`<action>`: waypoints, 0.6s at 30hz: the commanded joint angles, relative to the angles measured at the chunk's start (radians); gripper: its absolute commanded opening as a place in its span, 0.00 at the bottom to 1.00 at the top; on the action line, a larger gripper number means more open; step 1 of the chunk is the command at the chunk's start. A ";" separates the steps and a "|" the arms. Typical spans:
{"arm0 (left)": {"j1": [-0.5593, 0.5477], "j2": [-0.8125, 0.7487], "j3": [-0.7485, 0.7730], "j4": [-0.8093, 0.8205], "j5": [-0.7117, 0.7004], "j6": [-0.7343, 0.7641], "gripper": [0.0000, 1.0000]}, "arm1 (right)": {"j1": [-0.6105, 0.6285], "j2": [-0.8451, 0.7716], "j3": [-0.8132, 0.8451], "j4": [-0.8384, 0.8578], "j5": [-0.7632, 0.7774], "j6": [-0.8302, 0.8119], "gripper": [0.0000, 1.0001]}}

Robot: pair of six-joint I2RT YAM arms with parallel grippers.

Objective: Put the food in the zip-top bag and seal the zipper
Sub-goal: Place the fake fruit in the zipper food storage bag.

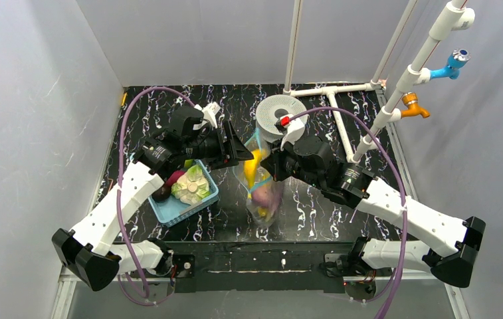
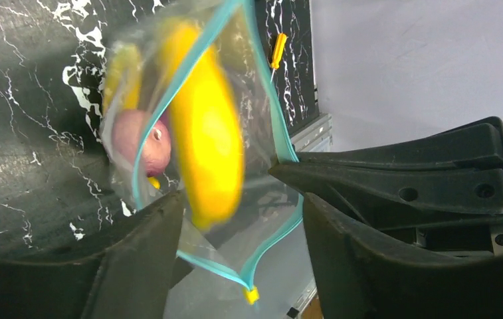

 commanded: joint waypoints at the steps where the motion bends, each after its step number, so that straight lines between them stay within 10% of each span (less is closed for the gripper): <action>1: -0.003 -0.022 0.044 -0.071 0.045 0.097 0.68 | 0.005 -0.022 0.015 0.051 0.044 -0.013 0.01; 18: -0.002 -0.105 0.191 -0.312 -0.173 0.322 0.81 | 0.005 0.013 0.024 0.013 0.082 -0.005 0.01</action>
